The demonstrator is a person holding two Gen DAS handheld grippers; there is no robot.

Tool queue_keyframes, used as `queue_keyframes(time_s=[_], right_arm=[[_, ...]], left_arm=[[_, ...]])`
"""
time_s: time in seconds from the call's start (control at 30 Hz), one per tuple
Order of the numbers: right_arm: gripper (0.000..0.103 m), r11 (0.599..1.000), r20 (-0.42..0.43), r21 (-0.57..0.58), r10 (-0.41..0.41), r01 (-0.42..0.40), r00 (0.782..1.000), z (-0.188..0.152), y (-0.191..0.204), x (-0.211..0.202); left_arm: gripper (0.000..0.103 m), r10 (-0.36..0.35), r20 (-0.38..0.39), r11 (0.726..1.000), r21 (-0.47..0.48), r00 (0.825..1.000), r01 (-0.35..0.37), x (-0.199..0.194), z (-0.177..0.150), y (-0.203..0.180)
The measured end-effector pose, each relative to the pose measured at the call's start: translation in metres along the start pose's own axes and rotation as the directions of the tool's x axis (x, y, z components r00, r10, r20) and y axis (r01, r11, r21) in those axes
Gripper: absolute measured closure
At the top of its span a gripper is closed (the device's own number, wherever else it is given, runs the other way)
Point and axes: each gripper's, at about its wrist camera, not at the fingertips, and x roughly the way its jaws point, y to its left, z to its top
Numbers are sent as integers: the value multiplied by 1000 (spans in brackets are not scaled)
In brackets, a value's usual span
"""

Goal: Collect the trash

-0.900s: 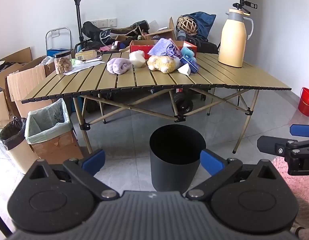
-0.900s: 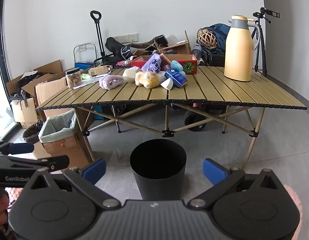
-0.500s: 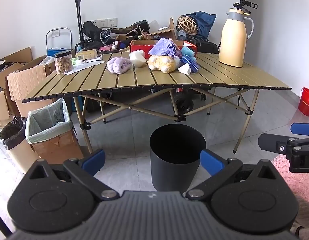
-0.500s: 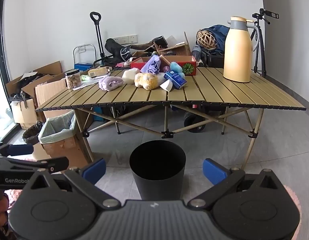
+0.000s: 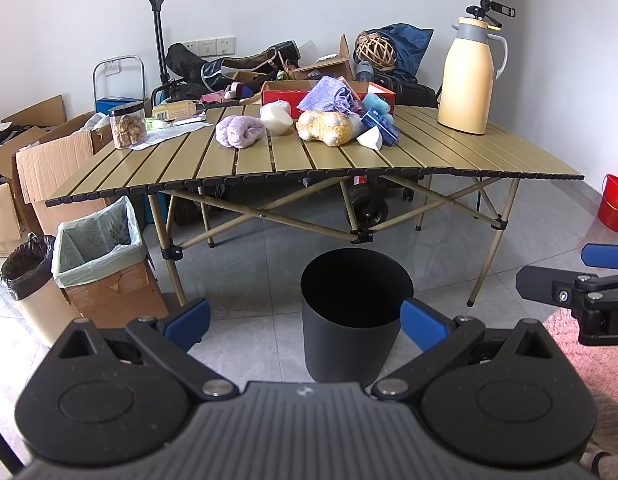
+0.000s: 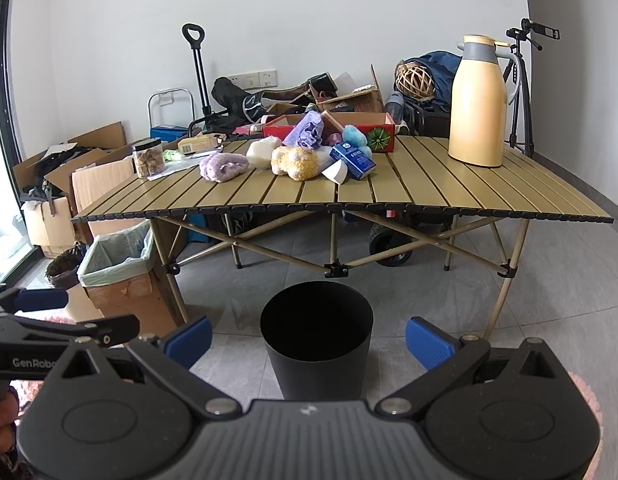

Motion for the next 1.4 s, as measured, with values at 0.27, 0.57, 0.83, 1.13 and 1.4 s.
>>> queue_keyframes(time_s=[0.27,0.57,0.83,1.13,1.4], right_arm=[[0,1000,2,-1,-1,1,1000,1,0,-3],[0,1000,4,-3,-2,2,1000,0,0,-3],[0,1000,6,-4,-2,2,1000,-1,0,-3],[0,1000,9,-7,-3,3,1000,8,4,-9],[0,1000,10,-8,-3,3,1000,7,4,-9]], left_arm=[[0,0,1,1000,1,1000,0,0,-1,0],[0,0,3,1000,2,1000,0,-2,0,1],[0,1,4,1000,3,1000,-1,-2,0,1],[0,1,5,1000,4,1000,-1,-2,-1,1],[0,1,6,1000,4,1000,-2,-2,-1,1]])
